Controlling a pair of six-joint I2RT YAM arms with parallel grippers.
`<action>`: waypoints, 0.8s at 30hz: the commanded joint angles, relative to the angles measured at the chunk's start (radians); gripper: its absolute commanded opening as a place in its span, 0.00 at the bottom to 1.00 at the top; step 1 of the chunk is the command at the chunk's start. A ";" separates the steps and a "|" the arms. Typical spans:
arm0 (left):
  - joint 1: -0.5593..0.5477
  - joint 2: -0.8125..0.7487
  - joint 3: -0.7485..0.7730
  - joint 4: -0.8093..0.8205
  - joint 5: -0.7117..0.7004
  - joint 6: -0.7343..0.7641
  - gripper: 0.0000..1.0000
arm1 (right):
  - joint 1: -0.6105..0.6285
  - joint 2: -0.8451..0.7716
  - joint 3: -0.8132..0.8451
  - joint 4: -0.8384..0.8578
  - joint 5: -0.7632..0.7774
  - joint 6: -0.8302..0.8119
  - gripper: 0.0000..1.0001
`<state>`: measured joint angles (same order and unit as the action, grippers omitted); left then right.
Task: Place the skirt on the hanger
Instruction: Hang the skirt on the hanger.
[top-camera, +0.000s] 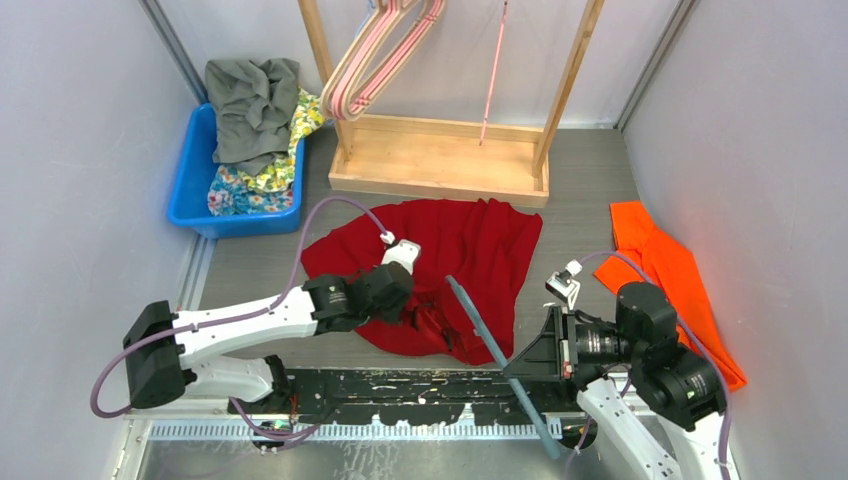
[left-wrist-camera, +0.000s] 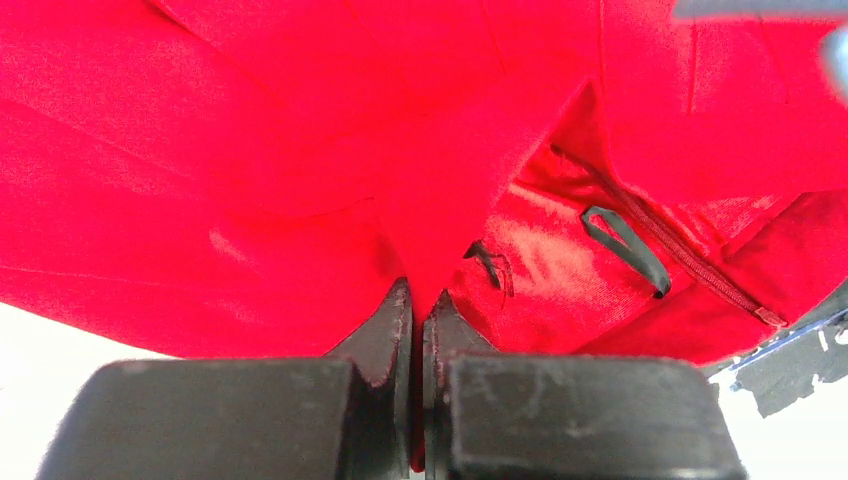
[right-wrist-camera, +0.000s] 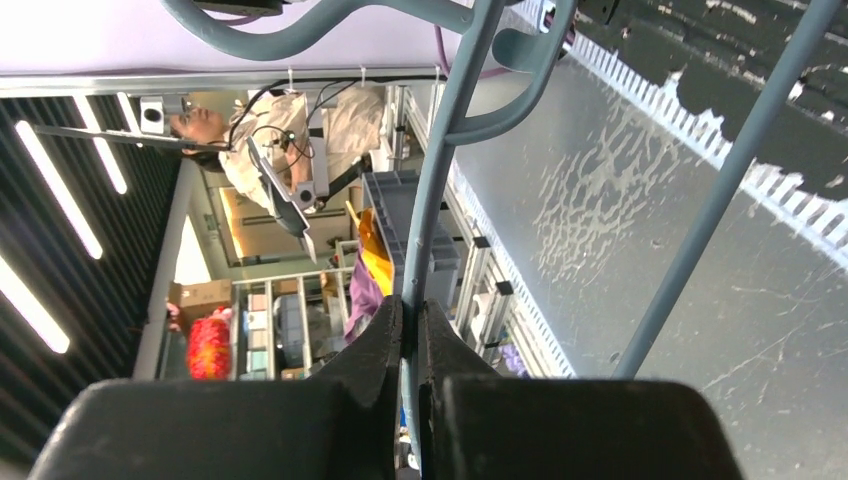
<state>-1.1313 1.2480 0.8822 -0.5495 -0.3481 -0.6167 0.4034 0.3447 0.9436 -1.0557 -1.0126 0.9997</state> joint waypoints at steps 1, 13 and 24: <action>0.020 -0.079 0.041 0.099 -0.069 0.046 0.00 | -0.002 0.015 -0.022 0.094 -0.070 0.078 0.01; 0.106 -0.024 0.087 0.153 0.024 0.128 0.00 | 0.027 0.095 -0.052 0.291 -0.092 0.223 0.01; 0.170 0.046 0.117 0.178 0.104 0.160 0.00 | 0.046 0.148 -0.019 0.326 -0.093 0.242 0.01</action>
<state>-0.9848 1.2613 0.9401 -0.4438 -0.2787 -0.4843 0.4377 0.4698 0.8841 -0.8062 -1.0687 1.2297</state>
